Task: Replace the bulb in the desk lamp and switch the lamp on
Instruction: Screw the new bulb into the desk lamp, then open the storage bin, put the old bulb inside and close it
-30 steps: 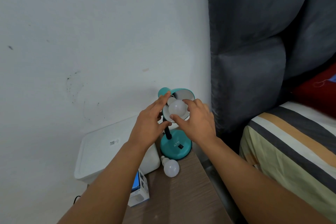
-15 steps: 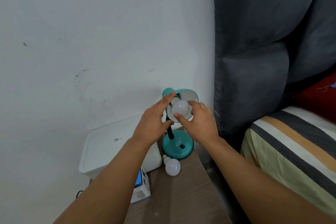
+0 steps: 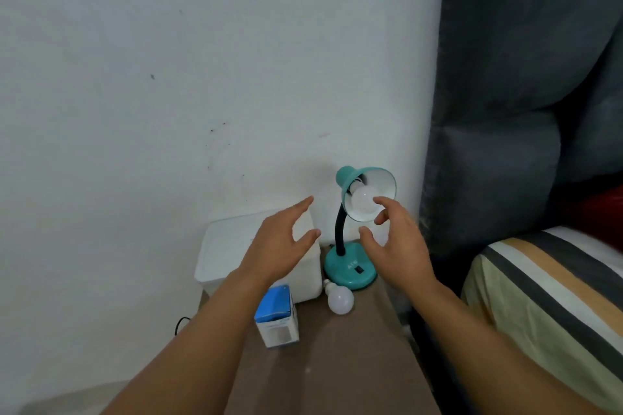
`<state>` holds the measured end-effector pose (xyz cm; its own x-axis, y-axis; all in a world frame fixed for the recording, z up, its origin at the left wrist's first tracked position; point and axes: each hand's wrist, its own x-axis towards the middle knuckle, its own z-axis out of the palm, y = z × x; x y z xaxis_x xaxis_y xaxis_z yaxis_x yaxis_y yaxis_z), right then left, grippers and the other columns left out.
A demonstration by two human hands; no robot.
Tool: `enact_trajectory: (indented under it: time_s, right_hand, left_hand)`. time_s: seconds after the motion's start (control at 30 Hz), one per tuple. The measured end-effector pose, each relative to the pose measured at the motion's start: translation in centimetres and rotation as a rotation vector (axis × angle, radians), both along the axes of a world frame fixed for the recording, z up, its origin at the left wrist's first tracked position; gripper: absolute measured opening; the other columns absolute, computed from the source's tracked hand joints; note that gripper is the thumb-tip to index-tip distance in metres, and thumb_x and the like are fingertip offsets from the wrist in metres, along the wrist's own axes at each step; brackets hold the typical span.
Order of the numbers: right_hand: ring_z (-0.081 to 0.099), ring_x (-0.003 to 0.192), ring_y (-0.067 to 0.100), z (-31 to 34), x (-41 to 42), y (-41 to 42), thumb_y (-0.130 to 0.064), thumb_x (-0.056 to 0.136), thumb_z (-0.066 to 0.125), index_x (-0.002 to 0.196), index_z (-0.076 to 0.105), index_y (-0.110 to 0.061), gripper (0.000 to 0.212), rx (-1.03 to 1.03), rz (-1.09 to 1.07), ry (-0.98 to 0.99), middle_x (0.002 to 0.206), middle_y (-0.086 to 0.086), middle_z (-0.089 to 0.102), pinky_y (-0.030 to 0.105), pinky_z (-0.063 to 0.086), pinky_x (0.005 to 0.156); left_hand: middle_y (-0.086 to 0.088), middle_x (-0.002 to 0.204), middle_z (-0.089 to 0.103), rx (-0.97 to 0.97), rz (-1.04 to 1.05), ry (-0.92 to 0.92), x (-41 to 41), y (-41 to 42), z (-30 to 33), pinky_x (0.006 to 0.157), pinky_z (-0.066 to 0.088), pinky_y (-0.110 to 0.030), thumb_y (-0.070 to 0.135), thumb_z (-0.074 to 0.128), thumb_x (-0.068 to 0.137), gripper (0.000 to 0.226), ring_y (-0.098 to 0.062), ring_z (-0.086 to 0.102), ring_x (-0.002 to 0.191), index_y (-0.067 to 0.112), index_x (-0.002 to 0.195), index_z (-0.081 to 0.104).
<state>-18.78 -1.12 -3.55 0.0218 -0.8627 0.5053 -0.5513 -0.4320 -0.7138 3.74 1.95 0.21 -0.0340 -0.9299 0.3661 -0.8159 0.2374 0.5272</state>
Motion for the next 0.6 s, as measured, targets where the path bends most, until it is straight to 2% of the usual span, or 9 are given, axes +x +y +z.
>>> enact_trajectory:
  time_s: [0.07,0.13,0.17,0.23,0.27,0.37,0.47,0.57,0.6]
  right_hand:
    - [0.054,0.088,0.008,0.1,0.7,1.1,-0.034,0.086,0.067,0.125,0.050,-0.032,0.042,-0.005,0.068,0.019,0.092,-0.013,0.054,0.027,0.048,0.078]
    - [0.055,0.084,0.004,-0.1,1.8,1.9,-0.031,0.086,0.069,0.118,0.055,-0.030,0.035,0.011,0.150,0.026,0.087,-0.014,0.055,0.019,0.045,0.073]
    - [0.055,0.083,0.001,-0.3,2.5,2.1,-0.030,0.086,0.069,0.117,0.056,-0.029,0.034,0.035,0.192,0.030,0.086,-0.014,0.055,0.013,0.042,0.070]
    - [0.053,0.084,-0.001,-0.8,4.0,2.3,-0.034,0.085,0.069,0.120,0.056,-0.029,0.038,0.098,0.250,0.070,0.089,-0.014,0.056,0.008,0.040,0.068]
    - [0.053,0.086,0.001,-1.1,4.8,2.2,-0.037,0.084,0.069,0.123,0.055,-0.030,0.042,0.127,0.262,0.098,0.094,-0.015,0.056,0.010,0.041,0.072]
    - [0.053,0.106,0.009,-2.0,6.9,1.4,-0.044,0.081,0.074,0.134,0.047,-0.028,0.062,0.219,0.292,0.135,0.118,-0.006,0.055,0.030,0.047,0.094]
    - [0.045,0.126,0.017,-2.6,8.4,0.1,-0.054,0.074,0.077,0.144,0.040,-0.025,0.085,0.289,0.307,0.186,0.140,-0.002,0.045,0.039,0.042,0.107]
    - [0.033,0.139,0.021,-3.1,10.0,-1.5,-0.066,0.064,0.077,0.149,0.032,-0.030,0.102,0.342,0.299,0.235,0.154,0.000,0.033,0.044,0.033,0.114]
    - [0.027,0.143,0.022,-3.3,10.5,-2.1,-0.068,0.062,0.077,0.150,0.029,-0.032,0.107,0.365,0.292,0.246,0.158,0.001,0.028,0.045,0.029,0.117]
  left_hand:
    - [0.009,0.149,0.051,0.013,0.080,0.025,1.8,1.5,-0.6,0.110,0.032,-0.022,0.044,0.064,0.095,0.062,-0.010,0.046,0.137,0.036,0.152,0.039]
    - [0.010,0.149,0.052,0.024,0.154,0.078,3.7,2.9,-1.3,0.110,0.032,-0.023,0.045,0.064,0.095,0.062,-0.010,0.047,0.136,0.034,0.151,0.040]
    - [0.009,0.150,0.051,0.028,0.185,0.106,4.7,3.6,-1.6,0.111,0.032,-0.024,0.044,0.064,0.095,0.063,-0.011,0.046,0.137,0.032,0.152,0.040]
    - [0.007,0.154,0.046,0.046,0.248,0.140,6.8,4.7,-2.4,0.112,0.030,-0.027,0.043,0.065,0.094,0.068,-0.013,0.041,0.140,0.029,0.154,0.037]
    - [0.005,0.157,0.042,0.065,0.282,0.151,7.8,5.2,-2.8,0.114,0.030,-0.030,0.044,0.066,0.094,0.072,-0.015,0.039,0.143,0.027,0.155,0.034]
    - [-0.001,0.160,0.037,0.139,0.383,0.196,10.5,6.3,-4.1,0.116,0.031,-0.037,0.045,0.071,0.090,0.083,-0.021,0.036,0.145,0.021,0.157,0.029]
    - [0.001,0.147,0.049,0.172,0.387,0.262,12.7,7.0,-5.1,0.105,0.041,-0.033,0.046,0.077,0.083,0.079,-0.015,0.047,0.130,0.023,0.150,0.040]
    - [0.008,0.133,0.058,0.226,0.354,0.331,14.7,6.8,-6.4,0.098,0.049,-0.034,0.061,0.078,0.070,0.084,-0.014,0.054,0.121,0.032,0.142,0.046]
    - [0.014,0.128,0.058,0.238,0.349,0.358,15.1,6.7,-6.8,0.094,0.049,-0.029,0.065,0.078,0.066,0.085,-0.010,0.054,0.119,0.034,0.139,0.046]
